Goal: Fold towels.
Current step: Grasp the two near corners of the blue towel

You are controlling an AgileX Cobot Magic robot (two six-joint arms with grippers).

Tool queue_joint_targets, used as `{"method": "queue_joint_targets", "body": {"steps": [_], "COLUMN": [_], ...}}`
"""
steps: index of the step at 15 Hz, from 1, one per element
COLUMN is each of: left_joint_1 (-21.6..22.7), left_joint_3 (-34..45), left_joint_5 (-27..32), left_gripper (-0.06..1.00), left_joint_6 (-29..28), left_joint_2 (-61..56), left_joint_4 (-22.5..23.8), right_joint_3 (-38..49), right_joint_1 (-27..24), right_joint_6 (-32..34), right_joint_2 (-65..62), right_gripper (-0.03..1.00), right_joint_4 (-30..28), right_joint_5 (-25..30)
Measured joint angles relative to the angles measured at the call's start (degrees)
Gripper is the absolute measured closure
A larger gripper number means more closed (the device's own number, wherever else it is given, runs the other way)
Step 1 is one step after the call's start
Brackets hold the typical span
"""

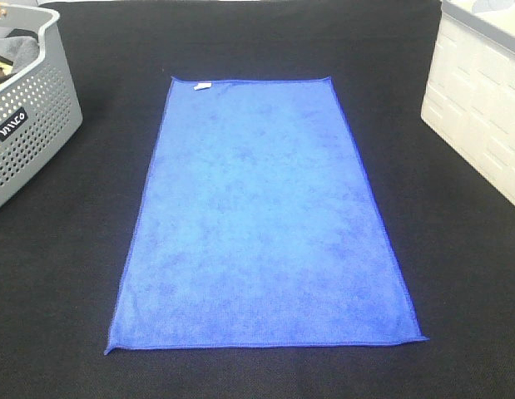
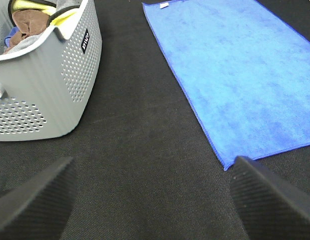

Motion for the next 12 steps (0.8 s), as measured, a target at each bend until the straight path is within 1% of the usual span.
{"method": "queue_joint_targets", "body": {"steps": [2,4,6,8,10,11,12], "left_joint_1": [0.0,0.0,0.0,0.0,0.0,0.0,0.0], "left_joint_3": [0.0,-0.06,-0.69,-0.74,-0.74,-0.8,-0.8], "left_joint_5": [0.0,-0.46,-3.67,-7.68,-11.63,-13.18,-13.75], "left_gripper": [0.15,0.15,0.15,0.15,0.15,0.15,0.15], "left_joint_6": [-0.46,-2.92,-5.56,-7.45,-7.73,-7.73,-7.62], "left_joint_2": [0.0,0.0,1.72,5.79,11.23,16.16,20.0], "left_joint_4": [0.0,0.0,0.0,-0.46,-3.38,-6.82,-9.17], "right_joint_3": [0.0,0.0,-0.06,-0.74,-0.92,-0.92,-0.97], "right_joint_1": [0.0,0.0,0.0,0.0,0.0,0.0,0.0], "right_joint_6": [0.0,0.0,0.34,2.92,5.04,5.73,5.79], "right_joint_2": [0.0,0.0,0.0,1.6,6.13,10.89,14.5], "right_gripper": [0.13,0.13,0.13,0.13,0.13,0.15,0.15], "right_joint_4": [0.0,0.0,0.0,0.0,0.63,2.86,4.98], "right_joint_5": [0.0,0.0,-0.52,-2.98,-6.19,-7.62,-8.08]}}
